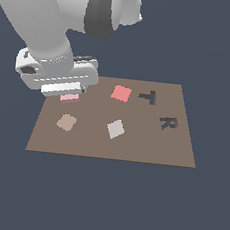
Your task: Insert a designated object into the corresponding slot on a board.
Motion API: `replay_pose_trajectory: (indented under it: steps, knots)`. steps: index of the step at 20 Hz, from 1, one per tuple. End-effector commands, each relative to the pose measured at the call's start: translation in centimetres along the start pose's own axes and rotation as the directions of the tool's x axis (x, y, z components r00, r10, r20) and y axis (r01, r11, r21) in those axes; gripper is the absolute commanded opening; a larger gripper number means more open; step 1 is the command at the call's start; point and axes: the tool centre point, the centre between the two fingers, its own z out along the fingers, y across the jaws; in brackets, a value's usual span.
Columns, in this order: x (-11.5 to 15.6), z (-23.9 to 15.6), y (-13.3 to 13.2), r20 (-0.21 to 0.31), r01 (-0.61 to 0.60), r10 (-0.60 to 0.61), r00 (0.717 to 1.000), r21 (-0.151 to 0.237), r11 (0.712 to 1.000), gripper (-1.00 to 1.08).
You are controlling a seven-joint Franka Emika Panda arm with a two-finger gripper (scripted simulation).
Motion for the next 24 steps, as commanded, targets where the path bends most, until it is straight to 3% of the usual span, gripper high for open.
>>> replay_pose_trajectory:
  steps: [1,6,7,19,24]
  knots:
    - [0.00,0.75,0.01,0.001,0.001,-0.001,1.000,0.000,1.000,1.00]
    - [0.02,1.61,0.04,0.000,0.003,-0.003,1.000,0.000,1.000,1.00]
    - [0.02,1.61,0.04,0.000,0.003,-0.003,1.000,0.000,1.000,-1.00]
    - [0.03,1.60,0.01,0.001,0.004,-0.004,1.000,0.000,1.000,-1.00]
    - [0.91,1.55,-0.94,0.001,0.059,-0.059,0.998,0.000,0.998,-1.00]
